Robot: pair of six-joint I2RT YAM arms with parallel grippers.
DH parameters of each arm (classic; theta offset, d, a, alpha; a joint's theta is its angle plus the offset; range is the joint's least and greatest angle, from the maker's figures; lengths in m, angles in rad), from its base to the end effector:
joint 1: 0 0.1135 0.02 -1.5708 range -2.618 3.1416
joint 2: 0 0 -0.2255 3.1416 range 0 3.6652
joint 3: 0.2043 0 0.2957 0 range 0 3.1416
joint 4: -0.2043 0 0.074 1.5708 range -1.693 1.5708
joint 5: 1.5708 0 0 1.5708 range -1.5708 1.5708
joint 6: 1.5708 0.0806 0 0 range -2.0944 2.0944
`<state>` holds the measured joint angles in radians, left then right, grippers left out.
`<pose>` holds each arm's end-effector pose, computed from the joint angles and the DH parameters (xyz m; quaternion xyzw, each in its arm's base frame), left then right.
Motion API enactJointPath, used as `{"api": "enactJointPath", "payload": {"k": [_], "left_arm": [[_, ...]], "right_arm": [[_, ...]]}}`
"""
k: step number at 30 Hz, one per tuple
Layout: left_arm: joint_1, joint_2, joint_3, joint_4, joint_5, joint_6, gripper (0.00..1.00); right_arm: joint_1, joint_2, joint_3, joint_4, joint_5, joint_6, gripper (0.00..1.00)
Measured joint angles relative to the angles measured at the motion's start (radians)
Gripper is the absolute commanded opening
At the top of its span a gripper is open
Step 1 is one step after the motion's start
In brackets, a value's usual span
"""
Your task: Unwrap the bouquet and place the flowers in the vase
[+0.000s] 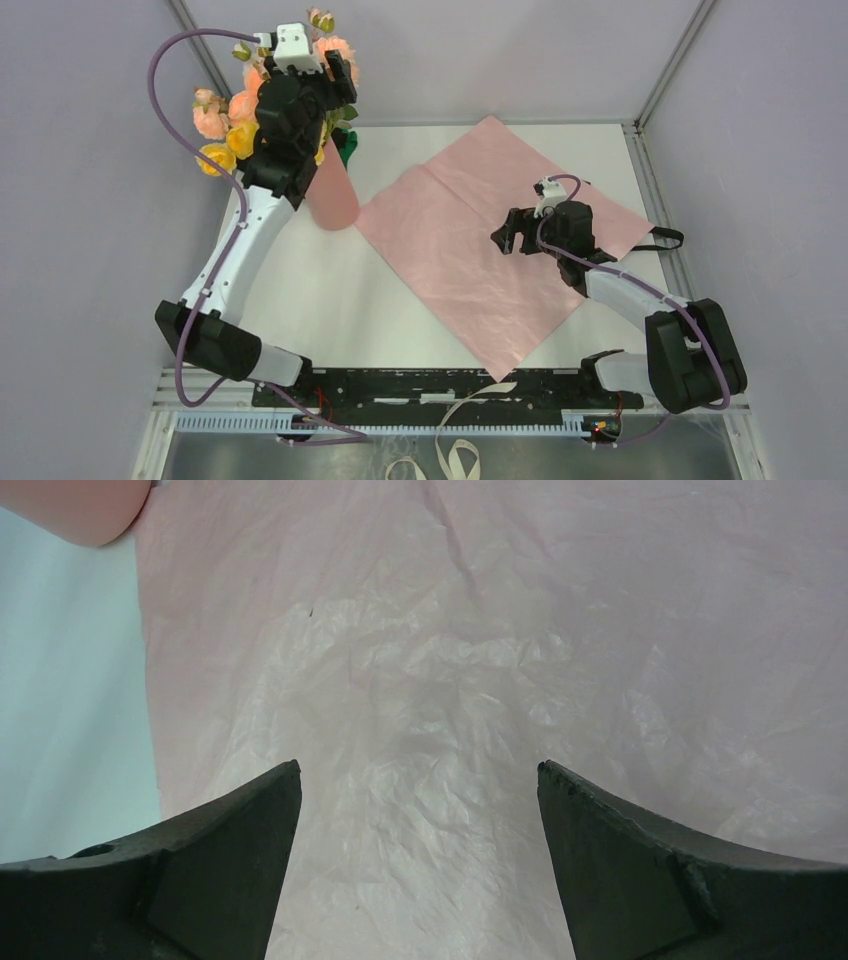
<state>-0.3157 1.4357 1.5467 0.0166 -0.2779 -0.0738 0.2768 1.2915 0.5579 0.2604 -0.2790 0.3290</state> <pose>0.4071 -0.1097 0.4479 -0.0243 0.6620 -0.0541 0.7472 0.3286 0.1164 0.1119 -0.0505 0.8465 0.2673 0.4577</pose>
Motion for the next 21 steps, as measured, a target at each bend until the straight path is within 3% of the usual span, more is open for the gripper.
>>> {"api": "enactJointPath", "payload": {"k": [5,10,16,17,21], "left_arm": [[-0.001,0.012,0.066,-0.002,0.02,0.0,0.75],[-0.001,0.089,0.165,-0.006,0.029,0.001,0.6],[-0.001,0.185,0.221,-0.017,0.035,0.012,0.08],[-0.001,0.192,0.221,-0.024,0.033,0.012,0.03],[-0.001,0.195,0.19,-0.034,0.009,0.013,0.02]], "right_arm": [[0.0,0.0,0.0,0.011,-0.003,0.004,0.93],[0.0,0.0,0.0,0.015,-0.005,0.006,0.93],[0.0,0.0,0.0,0.016,-0.005,0.007,0.92],[0.0,0.0,0.0,0.016,-0.005,0.007,0.92],[0.0,0.006,0.0,0.016,-0.006,0.007,0.92]]}}
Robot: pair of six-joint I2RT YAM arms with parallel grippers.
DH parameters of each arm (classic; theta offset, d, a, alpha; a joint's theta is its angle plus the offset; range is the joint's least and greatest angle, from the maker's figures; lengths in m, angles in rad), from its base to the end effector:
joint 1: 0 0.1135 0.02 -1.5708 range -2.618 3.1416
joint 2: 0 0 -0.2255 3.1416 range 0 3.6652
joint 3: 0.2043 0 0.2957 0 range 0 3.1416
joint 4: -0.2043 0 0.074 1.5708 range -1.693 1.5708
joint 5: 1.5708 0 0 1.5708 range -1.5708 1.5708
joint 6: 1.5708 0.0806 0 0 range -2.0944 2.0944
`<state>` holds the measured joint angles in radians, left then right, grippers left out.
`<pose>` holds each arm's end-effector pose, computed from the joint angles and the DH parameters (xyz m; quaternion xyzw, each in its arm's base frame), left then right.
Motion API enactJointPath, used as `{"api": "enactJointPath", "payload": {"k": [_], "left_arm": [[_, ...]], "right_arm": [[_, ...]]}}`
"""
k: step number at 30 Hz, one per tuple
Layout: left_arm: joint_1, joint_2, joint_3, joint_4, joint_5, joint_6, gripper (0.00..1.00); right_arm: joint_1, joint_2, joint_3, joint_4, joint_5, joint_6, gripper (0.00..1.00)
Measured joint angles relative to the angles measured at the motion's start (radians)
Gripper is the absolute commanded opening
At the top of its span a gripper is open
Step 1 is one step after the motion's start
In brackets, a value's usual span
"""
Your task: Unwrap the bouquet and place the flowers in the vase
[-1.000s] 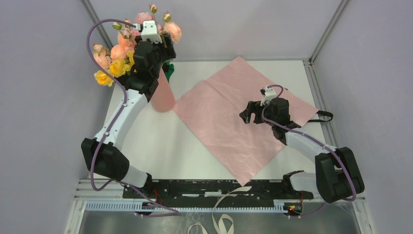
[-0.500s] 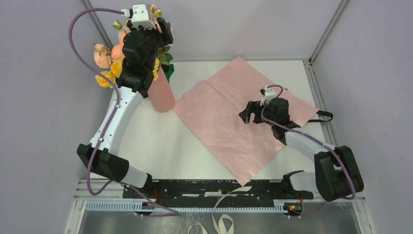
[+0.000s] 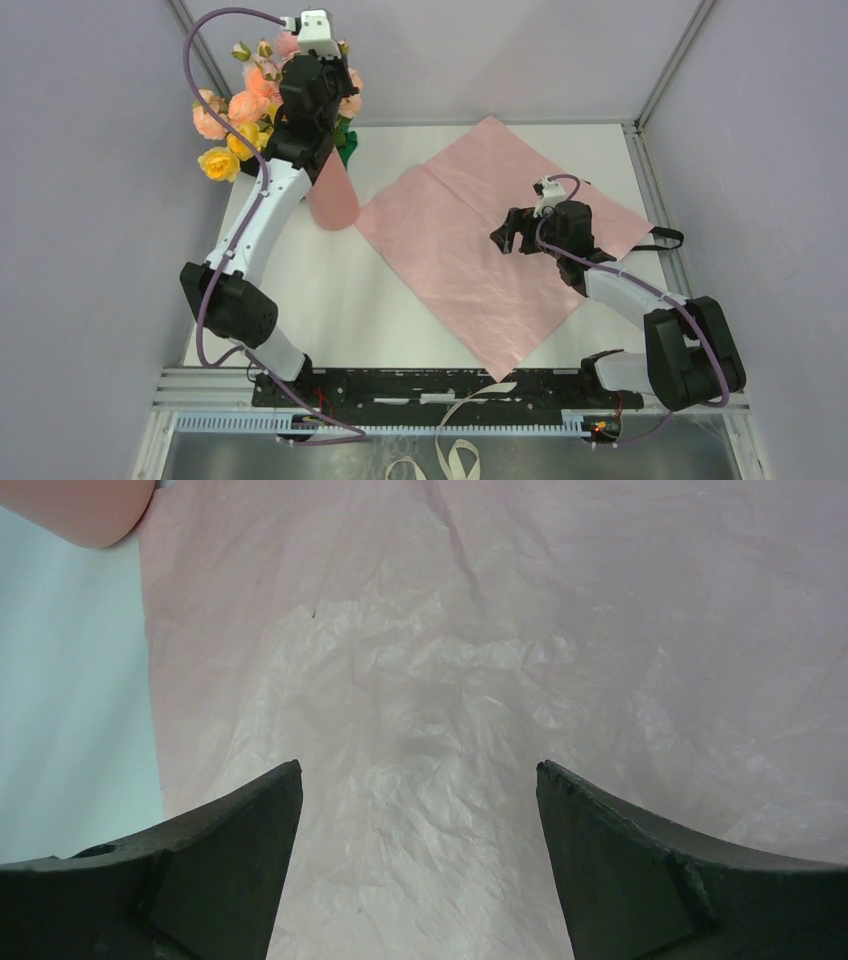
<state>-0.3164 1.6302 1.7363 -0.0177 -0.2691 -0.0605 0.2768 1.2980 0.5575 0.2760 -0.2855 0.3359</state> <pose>0.4496 -0.1247 0.4423 -0.0128 0.6762 -0.0480 0.7350 0.3293 0.1171 0.1118 -0.0498 0.8441 0.2722 0.4593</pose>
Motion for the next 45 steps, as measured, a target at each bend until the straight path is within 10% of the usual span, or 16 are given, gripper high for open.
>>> {"api": "enactJointPath", "payload": {"k": [7,16,28,45], "left_arm": [[-0.005,-0.042,-0.084,0.055,-0.023,0.0,0.04],[-0.003,-0.078,-0.049,-0.003,-0.012,0.0,0.99],[-0.001,-0.206,-0.005,-0.019,0.164,-0.105,1.0],[-0.13,-0.273,-0.36,0.057,0.482,-0.327,1.0]], "right_arm": [[0.0,0.008,0.0,0.0,-0.003,0.0,0.92],[0.0,0.008,0.0,0.0,-0.003,0.0,0.93],[0.0,0.045,-0.017,0.019,-0.012,0.009,0.95],[0.017,0.068,-0.033,0.047,-0.029,0.027,0.94]]}}
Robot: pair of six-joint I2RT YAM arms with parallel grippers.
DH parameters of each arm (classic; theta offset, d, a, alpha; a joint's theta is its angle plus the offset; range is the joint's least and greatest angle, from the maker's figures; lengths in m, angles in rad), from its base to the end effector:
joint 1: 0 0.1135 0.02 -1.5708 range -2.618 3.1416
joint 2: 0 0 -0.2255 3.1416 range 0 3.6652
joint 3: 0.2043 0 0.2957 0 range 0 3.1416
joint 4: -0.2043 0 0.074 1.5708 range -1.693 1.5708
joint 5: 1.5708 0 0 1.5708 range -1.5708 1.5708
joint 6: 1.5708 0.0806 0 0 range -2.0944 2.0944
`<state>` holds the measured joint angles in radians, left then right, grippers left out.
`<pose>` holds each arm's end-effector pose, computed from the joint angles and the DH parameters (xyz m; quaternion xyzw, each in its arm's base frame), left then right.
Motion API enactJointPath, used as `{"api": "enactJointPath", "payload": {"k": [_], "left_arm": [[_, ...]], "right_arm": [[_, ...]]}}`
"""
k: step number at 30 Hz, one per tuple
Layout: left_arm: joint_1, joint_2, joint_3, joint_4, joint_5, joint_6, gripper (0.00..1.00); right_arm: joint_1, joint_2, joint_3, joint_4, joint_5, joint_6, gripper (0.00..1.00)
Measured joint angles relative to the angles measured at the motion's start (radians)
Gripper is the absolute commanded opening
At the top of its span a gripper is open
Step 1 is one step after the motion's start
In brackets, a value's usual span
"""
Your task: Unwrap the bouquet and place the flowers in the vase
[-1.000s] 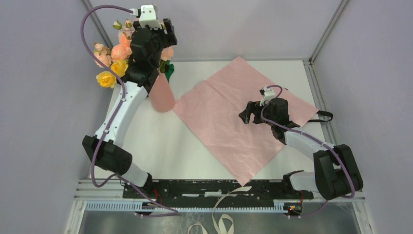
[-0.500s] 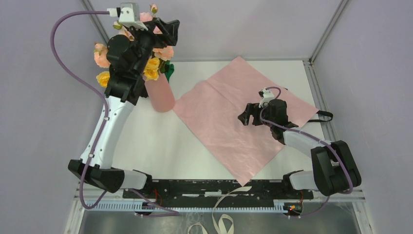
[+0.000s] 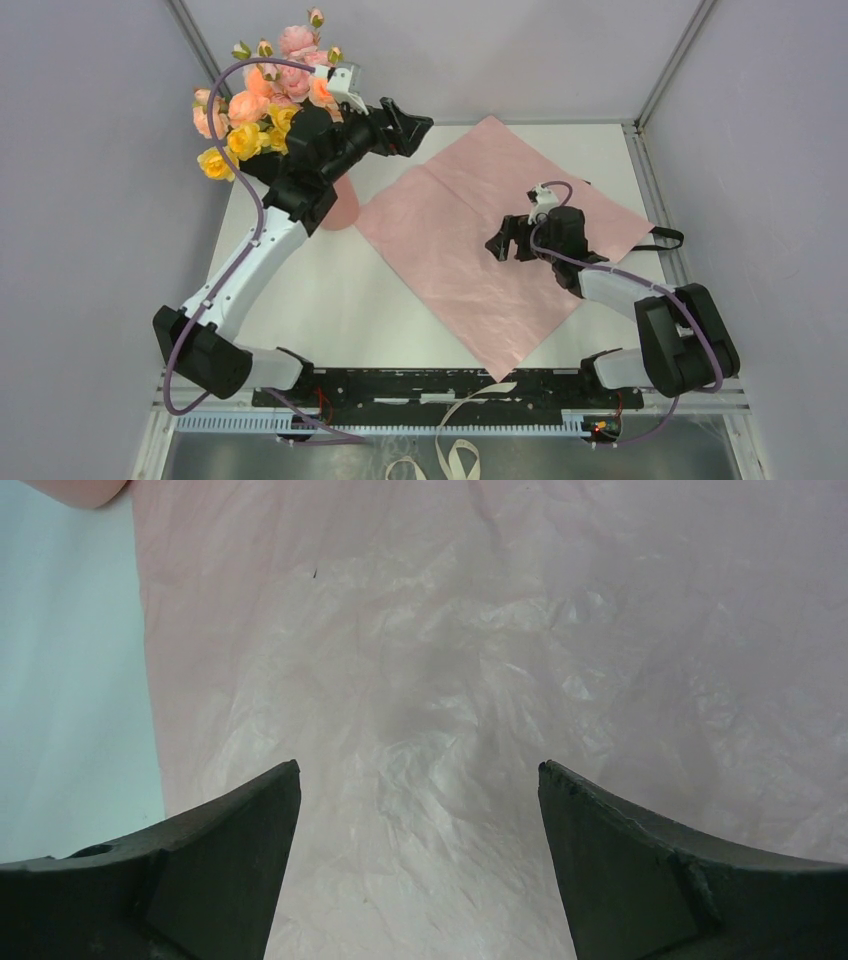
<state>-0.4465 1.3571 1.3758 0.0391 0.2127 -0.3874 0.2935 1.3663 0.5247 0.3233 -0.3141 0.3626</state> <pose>0.3652 -0.1937 0.4081 0.0973 0.6799 -0.3595 0.6317 0.3209 0.1230 0.0837 -0.0490 0.8563 0.2879 0.4261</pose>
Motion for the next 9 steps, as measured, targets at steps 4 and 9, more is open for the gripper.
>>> {"api": "enactJointPath", "payload": {"k": [4,9], "left_arm": [[-0.014,0.0,-0.009,0.003,-0.001,0.0,1.0],[-0.018,0.001,-0.057,0.008,-0.002,0.0,1.0]], "right_arm": [[0.019,0.001,0.0,0.002,0.001,0.003,0.94],[0.042,0.001,0.0,0.001,0.008,0.007,0.94]]}}
